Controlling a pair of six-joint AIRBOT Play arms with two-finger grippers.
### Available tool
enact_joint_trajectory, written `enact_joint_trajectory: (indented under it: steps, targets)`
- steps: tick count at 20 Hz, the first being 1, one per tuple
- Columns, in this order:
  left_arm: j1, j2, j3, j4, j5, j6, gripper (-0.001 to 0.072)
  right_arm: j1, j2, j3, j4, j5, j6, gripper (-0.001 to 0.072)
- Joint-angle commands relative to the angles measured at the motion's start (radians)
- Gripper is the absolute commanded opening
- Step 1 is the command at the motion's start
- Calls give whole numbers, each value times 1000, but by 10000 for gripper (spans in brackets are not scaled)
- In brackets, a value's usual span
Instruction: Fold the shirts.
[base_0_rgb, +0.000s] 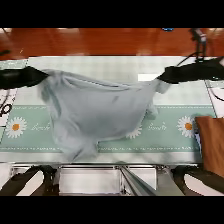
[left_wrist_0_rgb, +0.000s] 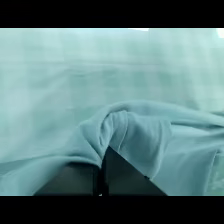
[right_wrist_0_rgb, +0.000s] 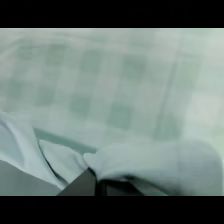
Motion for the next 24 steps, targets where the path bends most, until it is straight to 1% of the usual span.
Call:
enact_joint_trajectory:
  steps: [1,2,3,4,5,6,8,9,10,11,12,13,14,15,16,18,21,24]
  targets:
    - [-37,-247,55,-63,91,37,17,0,-282,116,118,-151,-5,20]
    - [-46,-294,89,-88,90,37,17,0,-349,180,158,-154,8,22]
    - [-51,-324,117,-96,91,33,20,-1,-402,237,185,-151,30,131]
    - [-52,-344,139,-95,90,-2,146,-6,-444,293,196,-127,56,429]
    - [-46,-350,151,-90,70,-64,512,-19,-470,344,191,-79,64,415]
    - [-26,-348,173,-38,23,-81,513,-44,-479,382,185,-23,74,415]
    - [42,-346,226,132,-154,-162,513,-123,-454,412,164,102,77,414]
    - [90,-341,234,217,-251,-199,512,-168,-433,412,117,173,79,415]
    - [138,-331,223,272,-330,-204,513,-214,-409,407,32,261,83,414]
    - [192,-308,187,300,-380,-204,512,-251,-380,380,-49,315,95,415]
    - [243,-272,128,301,-386,-204,512,-288,-334,315,-116,333,109,415]
    - [293,-222,35,301,-365,-200,511,-318,-277,221,-138,313,115,414]
    - [340,-175,-69,303,-342,-207,510,-343,-204,89,-117,256,120,415]
    - [390,-131,-185,301,-327,-232,510,-354,-127,-50,-72,190,103,415]
    - [428,-99,-285,288,-323,-234,510,-356,-39,-202,-12,114,63,414]
    - [479,-43,-449,272,-299,-182,510,-355,106,-439,111,23,-24,414]
    - [491,23,-587,272,-247,-177,510,-355,237,-618,162,47,-64,414]
    - [482,14,-637,253,-234,-196,509,-355,297,-671,151,76,-74,414]
